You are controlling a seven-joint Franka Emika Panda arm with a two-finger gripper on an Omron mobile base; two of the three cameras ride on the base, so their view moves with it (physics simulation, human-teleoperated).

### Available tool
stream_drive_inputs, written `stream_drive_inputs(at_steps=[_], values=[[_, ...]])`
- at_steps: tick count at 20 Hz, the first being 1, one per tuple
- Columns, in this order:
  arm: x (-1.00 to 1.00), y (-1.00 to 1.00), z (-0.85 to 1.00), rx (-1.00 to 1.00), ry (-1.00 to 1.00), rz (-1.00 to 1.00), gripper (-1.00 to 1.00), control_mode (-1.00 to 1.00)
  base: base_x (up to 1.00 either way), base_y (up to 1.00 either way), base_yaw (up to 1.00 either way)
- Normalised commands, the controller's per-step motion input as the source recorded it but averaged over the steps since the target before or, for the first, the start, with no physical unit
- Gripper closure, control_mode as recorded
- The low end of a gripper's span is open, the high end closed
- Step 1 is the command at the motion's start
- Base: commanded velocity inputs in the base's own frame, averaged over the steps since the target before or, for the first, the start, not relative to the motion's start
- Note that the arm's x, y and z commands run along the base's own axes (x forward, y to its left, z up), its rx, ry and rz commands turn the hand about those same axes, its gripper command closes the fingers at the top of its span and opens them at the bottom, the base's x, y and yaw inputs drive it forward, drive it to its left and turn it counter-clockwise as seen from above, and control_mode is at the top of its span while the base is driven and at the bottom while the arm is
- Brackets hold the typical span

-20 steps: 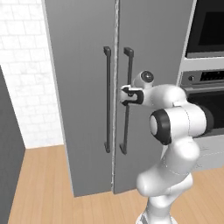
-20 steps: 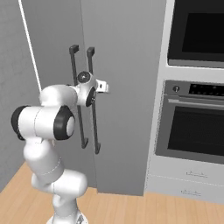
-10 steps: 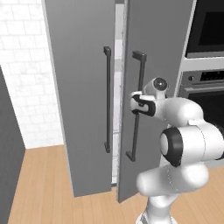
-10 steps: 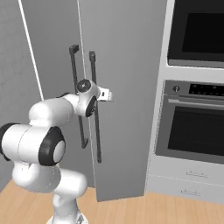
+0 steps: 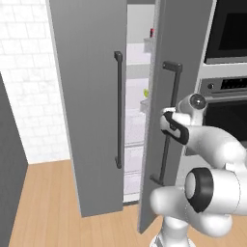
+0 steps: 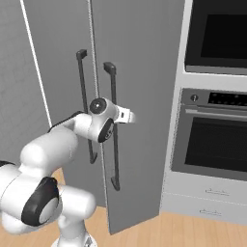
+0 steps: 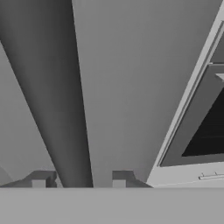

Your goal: Grab a lemon wedge from the fridge and one ice cube from the ice bowl, and put them in the glass of lemonade.

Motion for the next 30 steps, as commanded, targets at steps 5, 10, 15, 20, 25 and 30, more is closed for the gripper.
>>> stream_drive_inputs(at_steps=[5,10,15,20,25,30], values=[[-0.59,-0.95,0.18,0.03,0.00,-0.09,1.00,-1.00,0.00,0.00,0.00],[-0.53,-0.88,0.12,0.04,0.00,-0.09,1.00,-1.00,0.00,0.00,0.00],[-0.44,-0.71,0.02,0.02,0.00,-0.16,-1.00,-1.00,0.00,0.00,0.00],[-0.54,-0.64,0.14,0.06,-0.07,-0.09,-1.00,-1.00,0.00,0.00,0.00],[-0.79,-0.06,0.79,0.04,-0.11,0.04,-1.00,-1.00,0.00,0.00,0.00],[-0.68,0.18,1.00,0.00,-0.05,0.17,-1.00,-1.00,0.00,0.00,0.00]])
